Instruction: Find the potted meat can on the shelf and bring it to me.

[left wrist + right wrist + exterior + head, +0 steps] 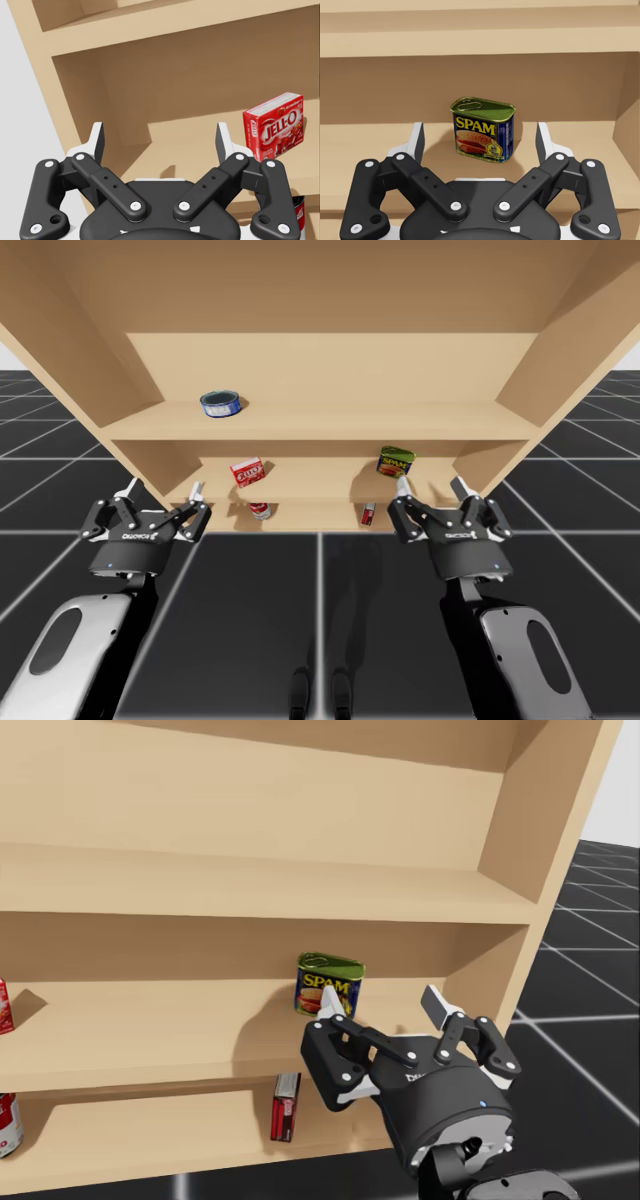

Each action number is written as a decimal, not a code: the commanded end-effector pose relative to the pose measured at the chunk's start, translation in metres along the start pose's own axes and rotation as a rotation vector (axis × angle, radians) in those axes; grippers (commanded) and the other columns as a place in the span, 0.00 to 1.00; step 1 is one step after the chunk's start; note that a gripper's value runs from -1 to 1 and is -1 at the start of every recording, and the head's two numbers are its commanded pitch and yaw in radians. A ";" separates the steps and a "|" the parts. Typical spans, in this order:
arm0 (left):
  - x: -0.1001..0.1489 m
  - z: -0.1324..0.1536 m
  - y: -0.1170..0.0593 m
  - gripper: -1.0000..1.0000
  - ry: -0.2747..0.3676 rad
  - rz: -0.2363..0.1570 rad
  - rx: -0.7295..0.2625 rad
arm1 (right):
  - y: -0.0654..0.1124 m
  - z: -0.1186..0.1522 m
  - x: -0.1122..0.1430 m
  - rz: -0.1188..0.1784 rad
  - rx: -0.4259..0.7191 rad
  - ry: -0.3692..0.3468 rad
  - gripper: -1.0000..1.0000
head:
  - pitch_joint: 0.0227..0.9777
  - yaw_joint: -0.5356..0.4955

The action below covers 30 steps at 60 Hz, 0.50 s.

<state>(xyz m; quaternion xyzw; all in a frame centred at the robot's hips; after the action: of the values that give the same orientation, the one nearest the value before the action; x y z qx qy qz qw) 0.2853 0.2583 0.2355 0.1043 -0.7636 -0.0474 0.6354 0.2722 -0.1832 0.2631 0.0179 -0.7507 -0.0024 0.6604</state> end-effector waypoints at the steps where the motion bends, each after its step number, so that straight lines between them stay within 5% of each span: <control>1: -0.001 0.000 -0.001 0.00 0.000 -0.005 -0.003 | 0.015 -0.016 -0.009 0.008 -0.087 0.037 0.00 | 0.48 0.25; 4: 0.000 0.000 -0.001 0.00 0.003 0.001 -0.006 | 0.020 -0.023 -0.013 0.019 -0.113 0.041 0.00 | 0.48 0.25; 7: 0.000 0.000 -0.001 0.00 0.004 0.000 -0.005 | 0.024 -0.028 -0.017 -0.006 -0.120 0.053 0.00 | 0.48 0.25; 9: 0.000 0.000 0.000 0.00 0.004 -0.001 -0.005 | 0.027 -0.032 -0.021 0.020 -0.144 0.041 0.00 | 0.48 0.25; 20: -0.001 0.000 0.000 0.00 0.001 -0.006 -0.003 | 0.038 -0.056 -0.037 0.060 -0.229 0.064 0.00 | 0.48 0.25; 30: 0.000 0.000 0.001 0.00 0.001 -0.006 -0.002 | 0.040 -0.073 -0.042 0.061 -0.267 0.103 0.00 | 0.48 0.25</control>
<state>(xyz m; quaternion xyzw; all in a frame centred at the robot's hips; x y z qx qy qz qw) 0.2853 0.2582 0.2350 0.1052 -0.7628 -0.0500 0.6360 0.3321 -0.1402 0.2380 -0.0722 -0.7203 -0.0686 0.6865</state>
